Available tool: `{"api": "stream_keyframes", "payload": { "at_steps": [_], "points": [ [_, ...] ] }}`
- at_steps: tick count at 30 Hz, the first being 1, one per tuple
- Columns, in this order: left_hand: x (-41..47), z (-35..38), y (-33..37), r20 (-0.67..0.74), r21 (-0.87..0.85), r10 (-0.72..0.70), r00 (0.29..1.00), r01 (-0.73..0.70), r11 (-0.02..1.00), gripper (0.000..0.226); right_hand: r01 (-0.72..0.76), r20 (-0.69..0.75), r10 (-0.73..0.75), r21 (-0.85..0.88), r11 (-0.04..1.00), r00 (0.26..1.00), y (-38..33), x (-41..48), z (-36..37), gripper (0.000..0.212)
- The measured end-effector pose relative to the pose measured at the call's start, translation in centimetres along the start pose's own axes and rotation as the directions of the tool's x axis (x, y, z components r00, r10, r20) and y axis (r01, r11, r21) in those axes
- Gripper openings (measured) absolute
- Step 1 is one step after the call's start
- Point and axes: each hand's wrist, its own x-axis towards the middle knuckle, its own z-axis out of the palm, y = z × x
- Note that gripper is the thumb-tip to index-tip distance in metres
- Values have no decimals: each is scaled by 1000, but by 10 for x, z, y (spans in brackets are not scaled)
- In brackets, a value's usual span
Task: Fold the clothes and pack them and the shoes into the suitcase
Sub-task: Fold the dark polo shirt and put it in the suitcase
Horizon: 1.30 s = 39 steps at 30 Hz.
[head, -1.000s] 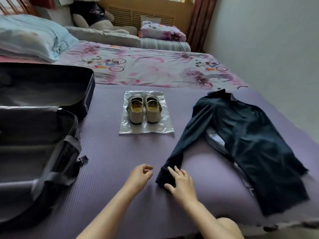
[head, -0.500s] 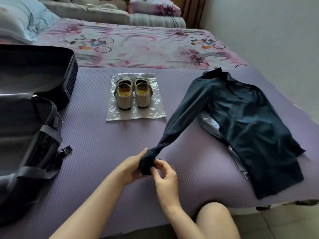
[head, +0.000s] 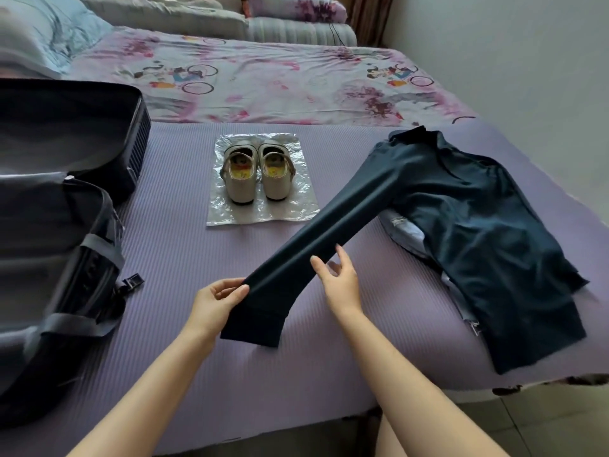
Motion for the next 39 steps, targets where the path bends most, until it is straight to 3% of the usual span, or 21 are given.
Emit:
{"api": "stream_keyframes", "payload": {
  "at_steps": [4, 6, 10, 15, 22, 28, 33, 36, 39],
  "points": [
    [-3, -25, -3, -58, 31, 47, 997, -45, 998, 8, 2, -52, 2, 76, 997, 999, -21, 3, 50, 47],
    [0, -41, -5, -77, -5, 20, 997, -21, 1000, 8, 31, -71, -32, -20, 999, 997, -31, -9, 72, 41],
    [2, -67, -6, -89, -102, -59, 994, 50, 994, 14, 63, 24, -59, -203, 977, 998, -33, -45, 103, 43],
    [5, -90, -14, -72, 21, -81, 994, 82, 996, 22, 92, 79, -70, -320, 943, 994, -20, -87, 124, 37],
    [16, -85, -11, -26, 146, -72, 997, 75, 986, 31, 134, 274, -11, -434, 891, 962, -4, -140, 138, 41],
    [31, -63, 5, 45, 227, -20, 999, 10, 974, 28, 103, 479, 181, -509, 854, 859, 8, -171, 123, 47],
    [47, -16, 8, 95, 387, 57, 994, -90, 918, 17, 120, 333, 94, -568, 814, 938, 22, -137, 56, 53],
    [57, 16, 10, 126, 439, 89, 988, -136, 888, 15, 101, 168, -8, -557, 825, 986, 20, -97, 7, 40],
    [63, 47, 14, 137, 472, 113, 984, -165, 866, 26, 124, -10, -154, -542, 831, 988, 17, -42, -39, 29]
  ]
}}
